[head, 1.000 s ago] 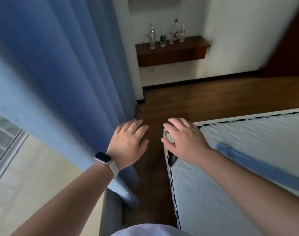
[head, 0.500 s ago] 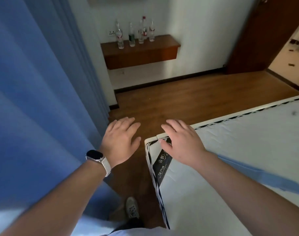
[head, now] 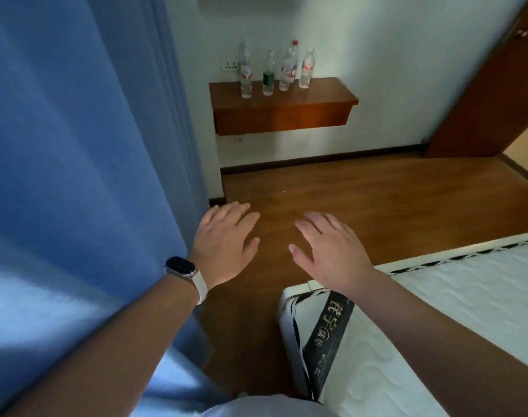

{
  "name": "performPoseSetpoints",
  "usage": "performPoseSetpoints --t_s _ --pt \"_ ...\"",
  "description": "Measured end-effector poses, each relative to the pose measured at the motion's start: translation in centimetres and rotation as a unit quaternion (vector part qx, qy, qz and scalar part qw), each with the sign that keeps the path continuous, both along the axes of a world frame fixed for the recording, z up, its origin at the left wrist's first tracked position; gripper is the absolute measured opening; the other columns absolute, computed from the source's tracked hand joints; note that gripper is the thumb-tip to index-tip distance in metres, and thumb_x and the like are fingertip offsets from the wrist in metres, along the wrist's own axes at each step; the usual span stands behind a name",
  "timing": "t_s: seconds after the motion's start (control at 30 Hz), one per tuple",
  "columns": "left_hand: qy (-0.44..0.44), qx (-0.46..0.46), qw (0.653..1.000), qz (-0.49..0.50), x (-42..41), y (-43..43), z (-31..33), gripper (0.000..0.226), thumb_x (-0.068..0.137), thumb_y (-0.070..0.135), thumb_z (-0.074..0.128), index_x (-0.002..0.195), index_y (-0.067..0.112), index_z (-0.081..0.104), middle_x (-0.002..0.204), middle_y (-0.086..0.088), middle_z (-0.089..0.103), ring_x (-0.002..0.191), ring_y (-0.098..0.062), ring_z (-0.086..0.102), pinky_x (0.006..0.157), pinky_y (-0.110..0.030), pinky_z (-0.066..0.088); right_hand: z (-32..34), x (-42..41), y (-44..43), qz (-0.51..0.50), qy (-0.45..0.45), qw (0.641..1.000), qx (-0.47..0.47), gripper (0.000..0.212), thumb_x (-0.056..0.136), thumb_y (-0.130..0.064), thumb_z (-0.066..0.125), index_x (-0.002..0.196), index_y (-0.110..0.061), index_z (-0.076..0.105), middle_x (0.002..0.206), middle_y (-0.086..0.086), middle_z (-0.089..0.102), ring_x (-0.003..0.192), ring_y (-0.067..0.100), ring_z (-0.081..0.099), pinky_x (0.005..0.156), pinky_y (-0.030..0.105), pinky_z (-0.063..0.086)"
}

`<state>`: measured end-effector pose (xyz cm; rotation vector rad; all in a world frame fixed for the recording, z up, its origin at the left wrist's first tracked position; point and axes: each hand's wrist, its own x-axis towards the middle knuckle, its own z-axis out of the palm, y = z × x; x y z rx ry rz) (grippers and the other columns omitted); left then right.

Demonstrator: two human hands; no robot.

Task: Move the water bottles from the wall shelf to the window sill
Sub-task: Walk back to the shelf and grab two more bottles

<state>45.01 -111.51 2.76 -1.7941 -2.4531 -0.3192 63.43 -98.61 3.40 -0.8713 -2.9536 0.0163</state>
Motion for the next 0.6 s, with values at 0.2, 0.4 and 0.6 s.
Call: performPoseSetpoints --t_s 0.2,0.4,0.6 --pt "0.008 -0.017 1.0 -0.004 -4.9 3.2 -0.2 0.05 0.097 0.044 0.046 0.144 0.025 0.044 0.152 -0.001 0.041 0.143 -0.022 0.031 0.117 -0.041 0.014 -0.9 -4.9 3.7 0.0 -0.018 1.0 -0.016 0.058 0.095 -0.061 0.025 0.142 -0.029 0.037 0.15 -0.002 0.038 0.141 0.022 0.031 0.112 0.044 0.031" --pt "0.001 -0.039 0.999 -0.009 -9.6 8.8 -1.7 0.051 0.098 0.042 0.047 0.145 0.023 0.042 0.153 -0.002 0.039 0.144 -0.023 0.029 0.118 -0.044 0.015 -2.5 -10.1 9.3 0.013 -0.017 0.999 -0.03 0.058 0.095 -0.06 0.025 0.141 -0.027 0.038 0.149 0.0 0.041 0.139 0.023 0.034 0.11 0.044 0.036" --pt "0.024 -0.055 0.998 -0.002 -15.2 17.3 -1.4 0.051 0.097 0.045 0.045 0.144 0.025 0.042 0.15 0.0 0.041 0.142 -0.021 0.032 0.117 -0.044 0.022 -3.7 -16.2 17.8 0.012 -0.02 0.999 -0.041 0.056 0.095 -0.062 0.031 0.141 -0.032 0.037 0.152 -0.001 0.038 0.142 0.023 0.03 0.111 0.043 0.03"
